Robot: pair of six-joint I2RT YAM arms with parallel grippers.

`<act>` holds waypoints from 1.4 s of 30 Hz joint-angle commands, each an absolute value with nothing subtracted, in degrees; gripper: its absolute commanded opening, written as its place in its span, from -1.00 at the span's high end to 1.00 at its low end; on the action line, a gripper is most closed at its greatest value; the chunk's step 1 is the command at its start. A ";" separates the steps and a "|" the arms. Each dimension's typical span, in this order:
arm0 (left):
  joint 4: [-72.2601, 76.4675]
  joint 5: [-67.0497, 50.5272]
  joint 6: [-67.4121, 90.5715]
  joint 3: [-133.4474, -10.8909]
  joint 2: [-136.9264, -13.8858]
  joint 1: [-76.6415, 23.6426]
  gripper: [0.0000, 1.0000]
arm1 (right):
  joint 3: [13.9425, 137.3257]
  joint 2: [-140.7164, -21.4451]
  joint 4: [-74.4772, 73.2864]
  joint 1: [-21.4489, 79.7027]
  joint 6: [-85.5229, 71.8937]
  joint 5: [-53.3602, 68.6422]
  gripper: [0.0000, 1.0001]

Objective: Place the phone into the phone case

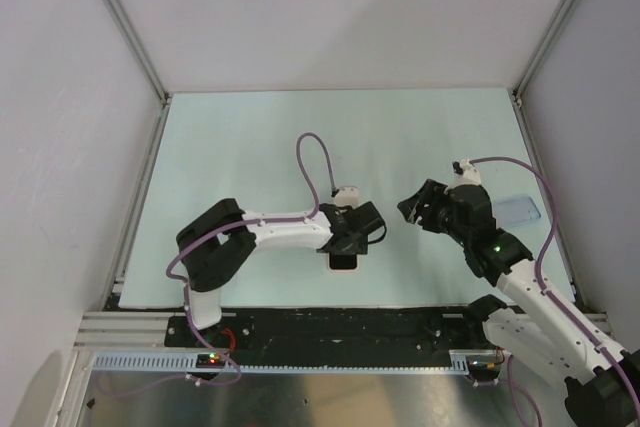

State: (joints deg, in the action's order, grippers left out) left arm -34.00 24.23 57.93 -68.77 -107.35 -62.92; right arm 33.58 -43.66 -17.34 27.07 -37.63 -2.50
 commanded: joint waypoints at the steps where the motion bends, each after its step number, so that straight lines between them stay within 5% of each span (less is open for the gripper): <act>1: -33.23 28.87 48.72 -65.35 -106.12 -56.27 -0.34 | 33.58 -44.29 -15.28 27.04 -36.97 -2.56 -0.31; 17: -26.25 22.10 25.30 -66.53 -107.27 -36.91 -0.39 | 33.60 -48.43 -12.06 26.89 -36.86 -2.93 -0.31; 23: -26.32 19.05 20.43 -66.14 -106.13 -33.40 -0.61 | 33.63 -50.00 -12.70 25.99 -36.51 -5.14 -0.32; 29: -26.36 18.06 21.23 -64.72 -103.71 -32.83 -0.95 | 33.66 -51.12 -15.15 24.22 -38.62 -11.26 -0.35; 42: -30.73 20.98 32.65 -65.36 -88.98 -38.90 -0.99 | 35.91 -56.55 -21.14 8.83 -47.26 -19.28 -0.57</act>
